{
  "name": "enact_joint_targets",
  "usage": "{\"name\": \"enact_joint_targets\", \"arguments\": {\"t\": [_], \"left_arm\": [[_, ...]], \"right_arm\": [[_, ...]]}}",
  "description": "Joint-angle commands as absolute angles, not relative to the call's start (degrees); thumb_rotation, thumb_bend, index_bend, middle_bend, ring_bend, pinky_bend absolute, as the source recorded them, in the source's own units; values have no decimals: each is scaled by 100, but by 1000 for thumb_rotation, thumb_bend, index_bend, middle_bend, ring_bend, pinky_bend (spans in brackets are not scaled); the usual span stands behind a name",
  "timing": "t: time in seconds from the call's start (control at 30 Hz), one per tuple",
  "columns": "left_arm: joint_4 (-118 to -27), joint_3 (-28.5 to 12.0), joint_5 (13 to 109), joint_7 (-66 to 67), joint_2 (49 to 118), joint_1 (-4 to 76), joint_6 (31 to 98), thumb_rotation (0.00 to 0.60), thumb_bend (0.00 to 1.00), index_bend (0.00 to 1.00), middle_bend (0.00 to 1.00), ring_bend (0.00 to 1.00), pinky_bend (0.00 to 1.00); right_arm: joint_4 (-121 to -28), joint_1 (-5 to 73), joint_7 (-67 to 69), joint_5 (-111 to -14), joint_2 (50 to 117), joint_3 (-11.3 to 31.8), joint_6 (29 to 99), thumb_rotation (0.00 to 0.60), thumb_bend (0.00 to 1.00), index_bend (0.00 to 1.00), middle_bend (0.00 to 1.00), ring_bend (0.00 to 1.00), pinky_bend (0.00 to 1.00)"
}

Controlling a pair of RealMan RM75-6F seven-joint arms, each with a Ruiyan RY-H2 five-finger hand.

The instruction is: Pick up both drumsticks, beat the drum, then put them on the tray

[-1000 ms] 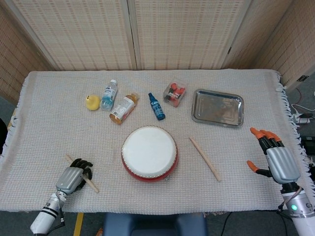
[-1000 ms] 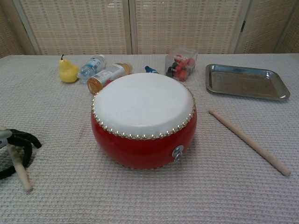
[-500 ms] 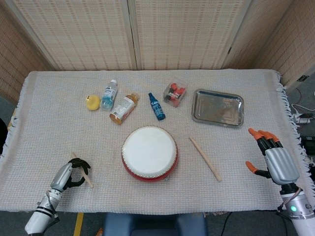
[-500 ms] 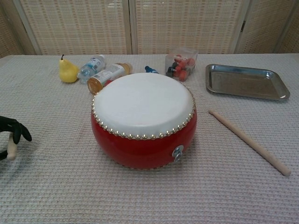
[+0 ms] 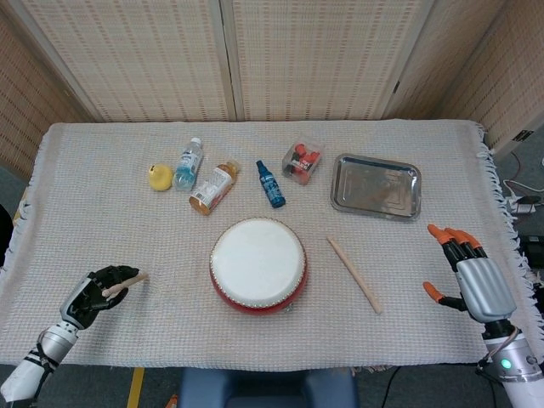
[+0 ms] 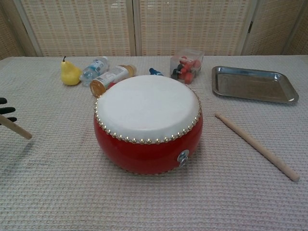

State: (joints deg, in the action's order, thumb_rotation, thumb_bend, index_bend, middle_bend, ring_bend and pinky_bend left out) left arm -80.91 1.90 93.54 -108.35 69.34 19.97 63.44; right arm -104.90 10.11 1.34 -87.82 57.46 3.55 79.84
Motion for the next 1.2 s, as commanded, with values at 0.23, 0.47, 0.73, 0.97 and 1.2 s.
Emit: {"name": "enact_joint_targets", "arguments": {"t": [0.23,0.47,0.73,0.97,1.2], "left_arm": [[-6162,1169,10611,-14955,6759,2755,6856,600,385,635,394,232,190],[-5773,1481,10505,-15383,6942,3088,6527,600,386,628,399,240,213],[-6034,1475,9970,-15133,6972,3346,5902,600,386,582,400,251,221],[-6479,1211,9366,-14485,6931,3453,5461,600,384,555,412,313,276],[-6761,890,8888,-13716,7018,3424,5284,600,385,528,443,361,309]], "right_arm": [[-10465,993,161,-8755,5778,345,7983,600,248,59,136,0,119],[-10444,986,185,-8721,5784,346,7970,600,248,59,136,0,119],[-10435,968,214,-8686,5774,359,7984,600,248,59,135,0,119],[-10393,952,284,-8660,5760,367,7991,600,248,59,136,0,119],[-10329,951,371,-8652,5756,377,7986,600,248,59,136,0,119]]}}
